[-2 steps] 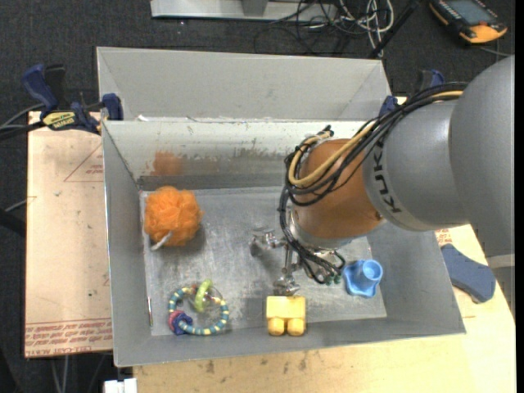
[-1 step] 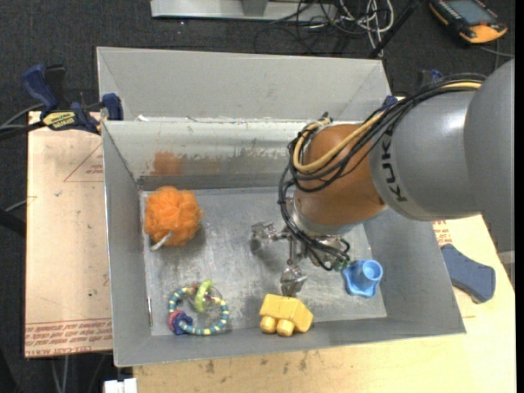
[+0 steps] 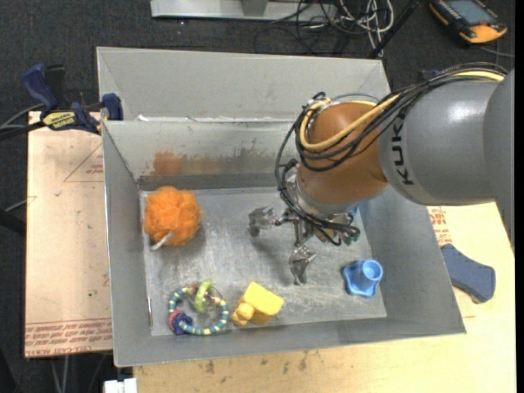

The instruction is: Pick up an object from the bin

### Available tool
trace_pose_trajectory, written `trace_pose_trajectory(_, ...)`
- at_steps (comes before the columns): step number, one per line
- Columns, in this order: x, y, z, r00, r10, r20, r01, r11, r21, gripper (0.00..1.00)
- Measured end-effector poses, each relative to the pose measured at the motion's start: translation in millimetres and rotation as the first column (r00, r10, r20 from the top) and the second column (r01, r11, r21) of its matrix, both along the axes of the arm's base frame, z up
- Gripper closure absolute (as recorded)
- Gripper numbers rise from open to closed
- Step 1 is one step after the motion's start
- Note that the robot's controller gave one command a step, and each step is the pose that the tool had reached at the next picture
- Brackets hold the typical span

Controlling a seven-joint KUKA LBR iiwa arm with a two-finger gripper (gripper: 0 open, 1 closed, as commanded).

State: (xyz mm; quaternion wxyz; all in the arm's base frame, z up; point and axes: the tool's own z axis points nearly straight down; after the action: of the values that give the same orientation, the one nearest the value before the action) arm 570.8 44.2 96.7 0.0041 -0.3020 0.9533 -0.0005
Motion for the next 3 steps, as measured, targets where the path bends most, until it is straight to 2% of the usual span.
trace_pose_trajectory(1,8.5,-14,32,0.996,-0.093,-0.016,0.093,0.996,0.000,0.00)
trace_pose_trajectory(2,36.9,1,43,0.998,-0.057,0.001,0.057,0.998,0.000,0.00)
trace_pose_trajectory(3,19.7,22,30,0.977,0.215,-0.005,-0.215,0.977,0.000,0.00)
